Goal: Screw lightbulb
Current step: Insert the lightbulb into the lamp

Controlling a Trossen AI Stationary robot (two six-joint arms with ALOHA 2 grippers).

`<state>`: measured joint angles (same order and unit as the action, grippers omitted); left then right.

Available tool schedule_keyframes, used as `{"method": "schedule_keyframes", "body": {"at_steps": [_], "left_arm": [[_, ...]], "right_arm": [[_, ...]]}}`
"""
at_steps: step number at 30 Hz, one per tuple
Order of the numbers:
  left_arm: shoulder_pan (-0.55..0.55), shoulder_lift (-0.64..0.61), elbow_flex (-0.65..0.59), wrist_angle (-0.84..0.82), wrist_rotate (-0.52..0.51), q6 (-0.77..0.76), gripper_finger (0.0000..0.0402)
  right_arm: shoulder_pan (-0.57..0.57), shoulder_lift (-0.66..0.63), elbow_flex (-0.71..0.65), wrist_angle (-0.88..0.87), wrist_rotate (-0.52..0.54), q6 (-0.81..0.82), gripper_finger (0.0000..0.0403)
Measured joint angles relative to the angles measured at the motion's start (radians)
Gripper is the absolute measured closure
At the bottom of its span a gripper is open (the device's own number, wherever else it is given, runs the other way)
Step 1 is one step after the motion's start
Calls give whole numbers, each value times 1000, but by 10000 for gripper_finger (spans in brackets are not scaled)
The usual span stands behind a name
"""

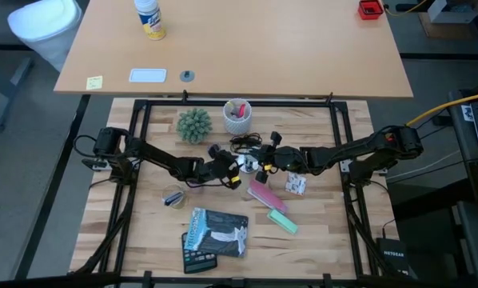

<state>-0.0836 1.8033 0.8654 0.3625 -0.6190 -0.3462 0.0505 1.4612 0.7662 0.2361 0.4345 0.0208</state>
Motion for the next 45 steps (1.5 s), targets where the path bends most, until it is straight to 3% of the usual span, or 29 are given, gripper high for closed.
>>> {"method": "schedule_keyframes", "body": {"at_steps": [16, 23, 37, 45], "left_arm": [[103, 137, 0, 78, 1, -153, 235], [89, 185, 2, 215, 23, -146, 235], [50, 194, 43, 223, 39, -121, 235], [53, 194, 43, 216, 35, -119, 235]], "right_arm": [[-7, 0, 0, 1, -9, 0, 375], [-7, -1, 0, 2, -9, 0, 375], [-5, -2, 1, 5, -10, 0, 375], [-4, -2, 2, -2, -62, 9, 375]]}}
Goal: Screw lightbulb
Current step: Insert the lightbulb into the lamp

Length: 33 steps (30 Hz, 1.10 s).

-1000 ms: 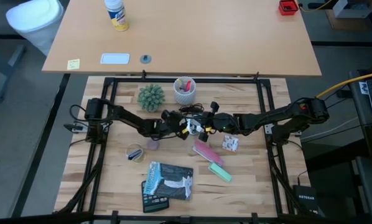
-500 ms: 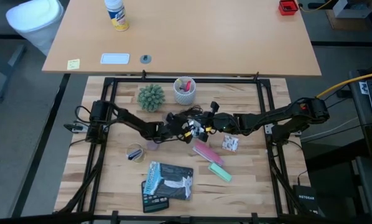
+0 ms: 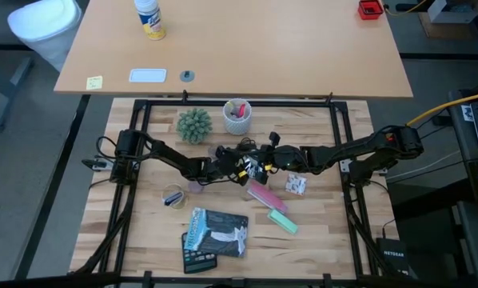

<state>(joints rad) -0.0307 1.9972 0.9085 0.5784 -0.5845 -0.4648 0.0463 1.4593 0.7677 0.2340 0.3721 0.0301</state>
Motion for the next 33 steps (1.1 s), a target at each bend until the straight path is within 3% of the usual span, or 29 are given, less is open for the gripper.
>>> {"method": "schedule_keyframes", "body": {"at_steps": [15, 24, 33], "left_arm": [[-3, -55, 0, -8, -4, 81, 235], [-45, -169, 0, -174, -5, 124, 235], [-139, -176, -1, -90, 5, 155, 235]], "right_arm": [[-1, 0, 0, -6, 1, 16, 375], [-1, 0, 0, -5, 1, 16, 375], [-1, 0, 0, -5, 2, 16, 375]]}}
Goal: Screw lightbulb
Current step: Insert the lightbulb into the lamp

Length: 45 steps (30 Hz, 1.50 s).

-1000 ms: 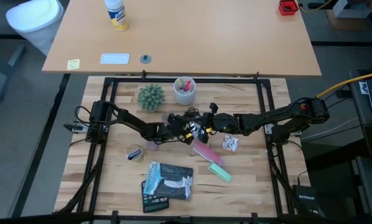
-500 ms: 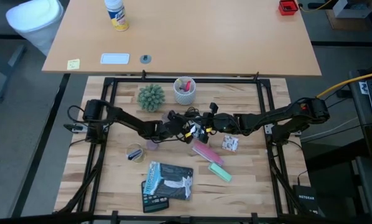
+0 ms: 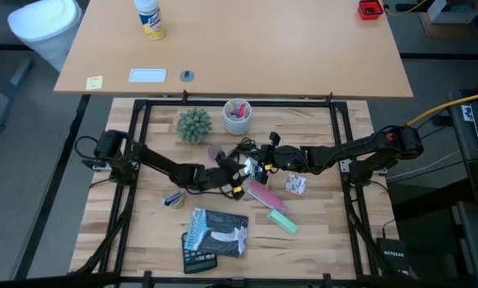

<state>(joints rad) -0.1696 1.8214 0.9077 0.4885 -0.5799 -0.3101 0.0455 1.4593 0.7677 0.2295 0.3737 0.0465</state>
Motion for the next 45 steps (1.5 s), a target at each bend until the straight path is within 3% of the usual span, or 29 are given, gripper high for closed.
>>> {"method": "schedule_keyframes", "body": {"at_steps": [6, 17, 32, 45], "left_arm": [[-23, 0, 0, 141, 75, 109, 256], [12, 0, 0, 150, 82, 124, 394], [46, 0, 0, 141, 66, 101, 400], [45, 0, 0, 103, -36, 82, 401]], "right_arm": [[0, 0, 0, 0, 0, 0, 375], [0, 0, -1, 0, 0, 0, 375], [0, 1, -1, 0, 0, 0, 375], [0, 1, -1, 0, -1, 0, 375]]}}
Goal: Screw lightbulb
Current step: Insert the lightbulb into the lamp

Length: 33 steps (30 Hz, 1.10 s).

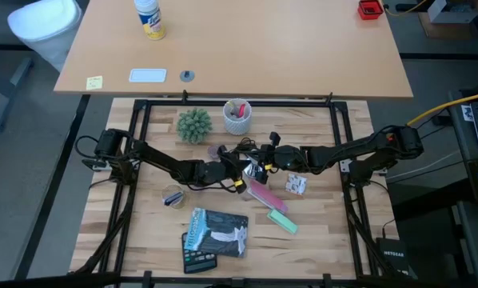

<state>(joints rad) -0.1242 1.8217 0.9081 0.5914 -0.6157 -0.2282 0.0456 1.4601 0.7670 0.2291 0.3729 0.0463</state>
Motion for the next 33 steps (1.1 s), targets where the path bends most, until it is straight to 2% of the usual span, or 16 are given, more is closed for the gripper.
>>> {"method": "schedule_keyframes", "body": {"at_steps": [12, 25, 33], "left_arm": [[11, 1, 0, -8, -70, 0, 401], [49, 1, 0, -5, -82, 13, 401], [-4, -51, -1, -18, -104, 53, 401]], "right_arm": [[0, 0, 0, 0, -25, 0, 375], [0, 0, 0, 0, -28, 1, 375], [0, 0, 0, 0, -29, 1, 375]]}}
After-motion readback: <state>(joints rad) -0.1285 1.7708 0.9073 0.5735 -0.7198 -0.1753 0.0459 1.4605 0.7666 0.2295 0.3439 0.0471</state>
